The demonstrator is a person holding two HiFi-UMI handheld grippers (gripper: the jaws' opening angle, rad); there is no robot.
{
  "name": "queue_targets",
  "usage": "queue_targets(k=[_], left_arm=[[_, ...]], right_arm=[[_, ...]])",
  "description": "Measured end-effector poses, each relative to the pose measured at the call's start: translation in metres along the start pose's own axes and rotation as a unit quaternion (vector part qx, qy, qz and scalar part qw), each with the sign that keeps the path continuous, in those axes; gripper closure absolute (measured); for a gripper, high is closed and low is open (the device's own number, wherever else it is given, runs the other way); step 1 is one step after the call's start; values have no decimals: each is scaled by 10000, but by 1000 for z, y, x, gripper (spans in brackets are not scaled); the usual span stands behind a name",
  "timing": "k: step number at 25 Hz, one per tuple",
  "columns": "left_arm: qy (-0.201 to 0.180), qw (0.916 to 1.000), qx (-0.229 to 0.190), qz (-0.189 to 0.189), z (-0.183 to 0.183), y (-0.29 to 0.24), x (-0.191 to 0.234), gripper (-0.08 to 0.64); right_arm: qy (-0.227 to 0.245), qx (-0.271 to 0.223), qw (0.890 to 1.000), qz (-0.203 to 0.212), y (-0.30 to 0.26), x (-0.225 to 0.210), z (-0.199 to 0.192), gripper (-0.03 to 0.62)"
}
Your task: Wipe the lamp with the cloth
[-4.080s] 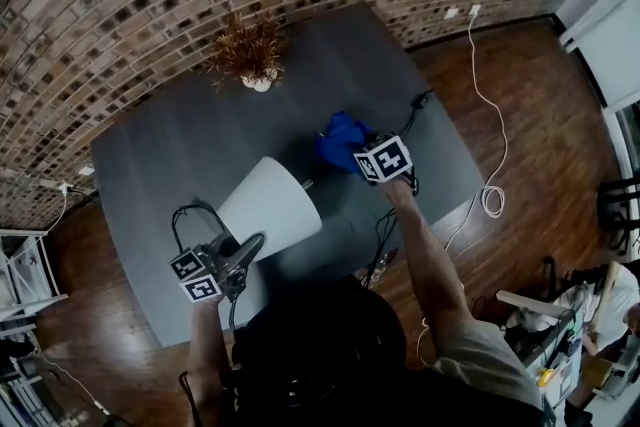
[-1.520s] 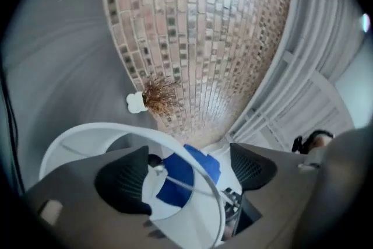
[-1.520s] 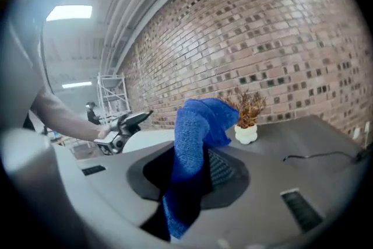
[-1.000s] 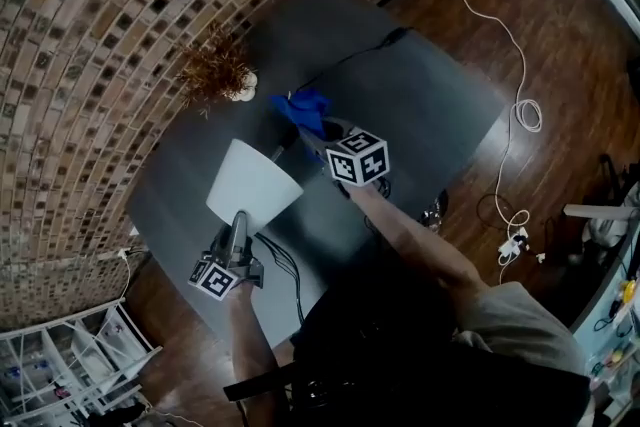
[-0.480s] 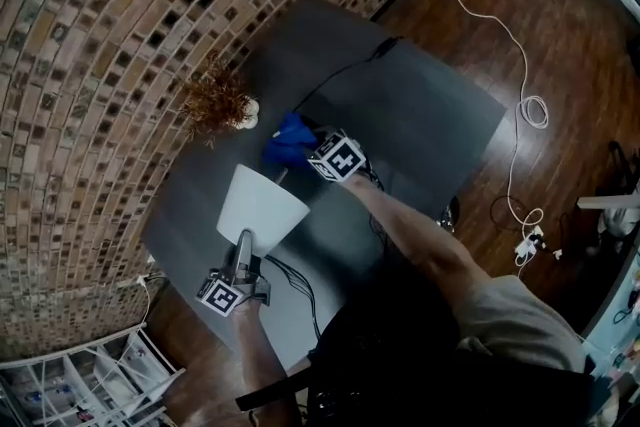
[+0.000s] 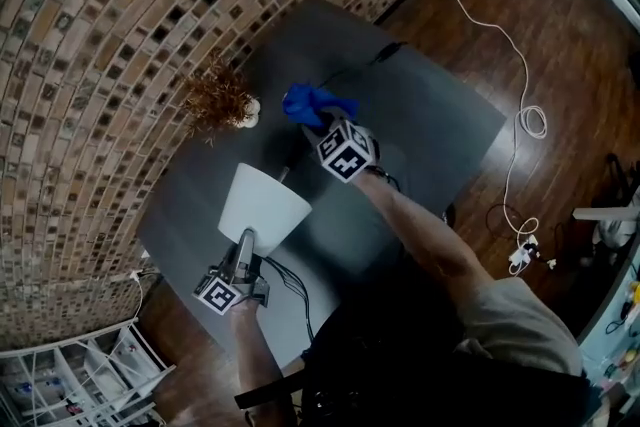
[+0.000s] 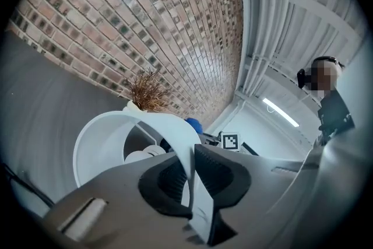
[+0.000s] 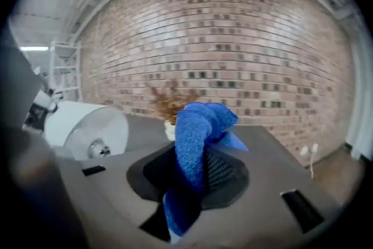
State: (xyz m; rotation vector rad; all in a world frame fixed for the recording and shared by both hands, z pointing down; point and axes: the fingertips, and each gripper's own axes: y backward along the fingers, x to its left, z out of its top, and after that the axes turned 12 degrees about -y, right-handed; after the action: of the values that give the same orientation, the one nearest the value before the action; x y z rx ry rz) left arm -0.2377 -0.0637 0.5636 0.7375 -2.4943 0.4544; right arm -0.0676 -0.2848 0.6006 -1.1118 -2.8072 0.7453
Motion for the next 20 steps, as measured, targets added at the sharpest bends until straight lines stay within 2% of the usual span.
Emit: queue_targets(k=[2, 3, 4, 5, 7, 9, 10, 11, 12, 13, 14, 15, 16, 18, 20], left_arm=[[125, 9999, -16, -63, -2, 0, -5, 534], [186, 9998, -18, -98, -4, -1, -8, 537], [234, 9996, -19, -127, -5, -1, -10, 538], [274, 9995, -19, -152, -5, -3, -12, 540], [371, 9991, -36, -198, -2, -5, -13, 540], [637, 9977, -123, -191, 3, -5, -8, 541], [906, 9955, -203, -191, 5, -4, -6, 543], [1291, 9908, -325, -231, 8, -2, -4, 546], [1791, 9820, -516, -316, 13, -1, -3, 551], [2353, 9680, -772, -399, 18, 0, -1, 555], [2889, 9506, -1051, -419, 23, 1, 4, 554], [3331, 9332, -1303, -348, 26, 4, 13, 552], [3659, 9183, -1497, -206, 28, 7, 25, 552], [4063, 8970, -1732, 146, 28, 15, 48, 548], [4306, 8817, -1882, 411, 28, 22, 65, 537]], right_arm=[[945, 545, 9915, 711, -25, 50, -26, 492], [1276, 856, 9847, 817, -37, 58, -43, 492], [1470, 1062, 9808, 721, -46, 52, -56, 492], [1545, 1143, 9804, 437, -50, 34, -61, 491], [1531, 1182, 9794, -576, -42, -22, -52, 491], [1134, 1203, 9747, -1506, -26, -82, -40, 492], [762, 1139, 9767, -1654, -17, -100, -35, 493], [408, 989, 9817, -1577, -9, -106, -30, 492], [143, 759, 9883, -1315, -3, -101, -23, 492], [-50, 480, 9949, -882, 2, -84, -15, 492], [-213, 202, 9991, -291, 6, -59, -9, 492], [-345, -4, 9986, 402, 8, -27, -9, 492], [-400, -91, 9931, 1095, 8, 8, -14, 492], [-276, 20, 9767, 2127, 1, 73, -34, 492], [-52, 232, 9652, 2605, -13, 115, -53, 492]])
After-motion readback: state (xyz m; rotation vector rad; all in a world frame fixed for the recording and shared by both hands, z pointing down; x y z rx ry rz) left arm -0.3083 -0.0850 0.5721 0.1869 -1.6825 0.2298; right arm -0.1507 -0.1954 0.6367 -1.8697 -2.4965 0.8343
